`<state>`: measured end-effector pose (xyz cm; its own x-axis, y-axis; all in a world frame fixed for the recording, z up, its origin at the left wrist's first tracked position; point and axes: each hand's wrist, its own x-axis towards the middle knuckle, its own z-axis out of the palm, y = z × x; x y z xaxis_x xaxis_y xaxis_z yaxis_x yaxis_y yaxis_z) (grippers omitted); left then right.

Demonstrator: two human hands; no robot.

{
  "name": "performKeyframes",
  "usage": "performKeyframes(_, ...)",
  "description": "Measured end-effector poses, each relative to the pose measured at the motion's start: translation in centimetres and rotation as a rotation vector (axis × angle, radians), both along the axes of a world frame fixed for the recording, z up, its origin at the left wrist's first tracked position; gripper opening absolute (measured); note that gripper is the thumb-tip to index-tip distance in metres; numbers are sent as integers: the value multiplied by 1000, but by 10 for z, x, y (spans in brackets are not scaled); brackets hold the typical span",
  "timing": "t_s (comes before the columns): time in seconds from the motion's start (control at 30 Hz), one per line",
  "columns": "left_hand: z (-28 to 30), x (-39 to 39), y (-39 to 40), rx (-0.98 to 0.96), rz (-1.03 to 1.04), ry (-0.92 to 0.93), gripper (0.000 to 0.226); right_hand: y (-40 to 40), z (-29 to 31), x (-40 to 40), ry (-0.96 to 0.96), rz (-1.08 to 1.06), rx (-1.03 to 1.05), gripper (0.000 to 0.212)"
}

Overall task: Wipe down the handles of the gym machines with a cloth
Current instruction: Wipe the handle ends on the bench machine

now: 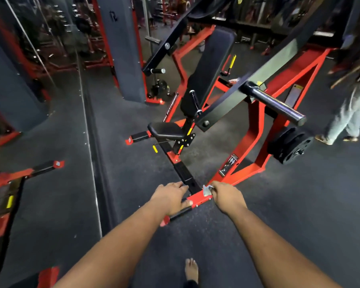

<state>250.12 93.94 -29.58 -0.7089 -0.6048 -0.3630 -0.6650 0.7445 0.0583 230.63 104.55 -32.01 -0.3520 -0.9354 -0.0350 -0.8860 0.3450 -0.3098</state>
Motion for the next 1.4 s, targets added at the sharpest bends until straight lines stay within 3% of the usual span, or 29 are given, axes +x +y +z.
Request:
performKeyframes(0.47,-9,-82,-287,12,25,-16,73,-311,-14,-84,-58,59,15,25)
performKeyframes(0.7,-30,-109,-435,-8,-85,-2,72,-446,-29,-104,-73,-25,-8,23)
performKeyframes(1.0,-39,-152,-634,26,-363,61,72,-572,-34,-102,-161,-368,-28,19)
performKeyframes(1.17,-25,-189,-702,17,-516,42,71,-597,-23,-109,-209,-600,-205,22)
performKeyframes(1.4,-5,-266,-733,-75,-757,150,70,-605,-5,-143,-319,-914,-586,18)
